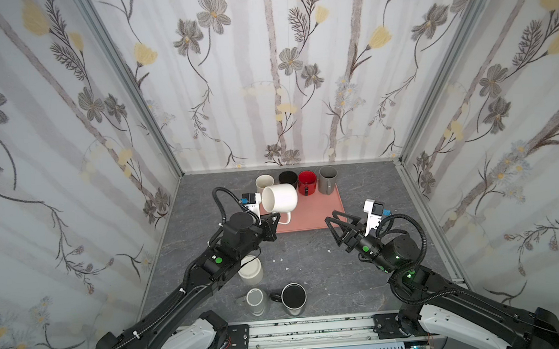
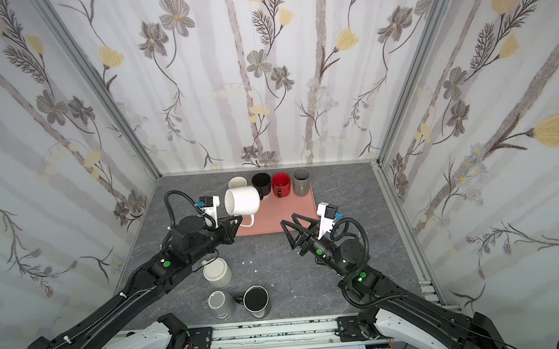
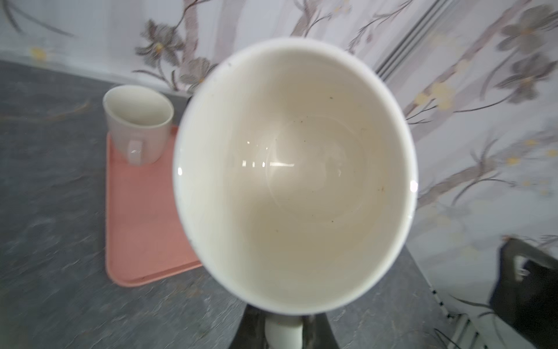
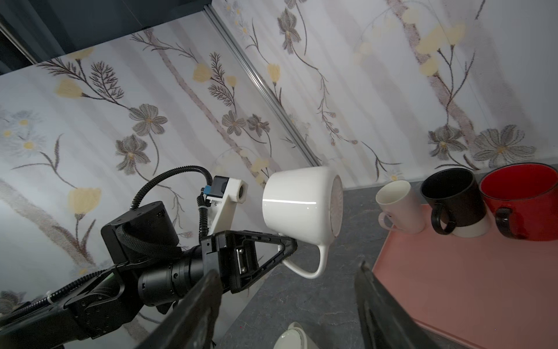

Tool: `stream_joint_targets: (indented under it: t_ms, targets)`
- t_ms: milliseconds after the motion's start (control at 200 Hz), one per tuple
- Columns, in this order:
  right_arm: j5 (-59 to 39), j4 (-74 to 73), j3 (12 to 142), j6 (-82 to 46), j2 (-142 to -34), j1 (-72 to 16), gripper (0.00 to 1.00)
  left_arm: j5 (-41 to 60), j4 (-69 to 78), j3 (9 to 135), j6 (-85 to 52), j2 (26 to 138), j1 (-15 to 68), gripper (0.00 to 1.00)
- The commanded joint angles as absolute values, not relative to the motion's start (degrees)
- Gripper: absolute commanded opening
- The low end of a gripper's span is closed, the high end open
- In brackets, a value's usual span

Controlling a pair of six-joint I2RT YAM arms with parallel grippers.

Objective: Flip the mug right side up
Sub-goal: 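Grasp the white mug with the left gripper while the right gripper releases, then carry the white mug upright onto the tray near the robot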

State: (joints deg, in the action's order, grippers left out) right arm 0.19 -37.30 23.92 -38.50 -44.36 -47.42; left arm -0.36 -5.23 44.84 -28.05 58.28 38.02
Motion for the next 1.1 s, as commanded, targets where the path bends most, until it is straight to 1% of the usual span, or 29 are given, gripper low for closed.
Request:
stream_joint_targets:
  t_ms: [0, 225, 305, 440, 654, 869, 1094]
  targets:
    - [3.14, -33.43, 23.31, -37.64, -43.38, -47.38, 0.7, -8.15, -12.47, 46.62, -27.56, 62.57, 37.97, 0.0]
    - [3.15, -31.89, 21.89, -37.45, -41.45, -45.01, 0.7, -13.47, -17.38, 49.95, -26.17, 71.81, 37.15, 0.0]
    - [3.16, -31.28, 21.65, -37.4, -40.8, -44.53, 0.7, -15.32, -18.69, 51.7, -25.03, 76.67, 36.4, 0.0]
    - [2.67, -30.7, 21.1, -37.19, -39.87, -43.88, 0.7, -13.37, -17.65, 54.29, -24.19, 82.13, 33.81, 0.0]
    - [2.12, -28.64, 20.57, -37.01, -37.44, -43.04, 0.7, -15.03, -21.17, 62.43, -21.25, 91.98, 32.65, 0.0]
    - [2.31, -27.18, 19.78, -36.45, -34.77, -42.12, 0.7, -18.44, -24.48, 65.72, -19.78, 97.34, 32.61, 0.0]
    - [1.95, -26.13, 19.69, -35.94, -34.25, -41.23, 0.71, -18.34, -26.01, 67.41, -20.29, 100.05, 32.69, 0.0]
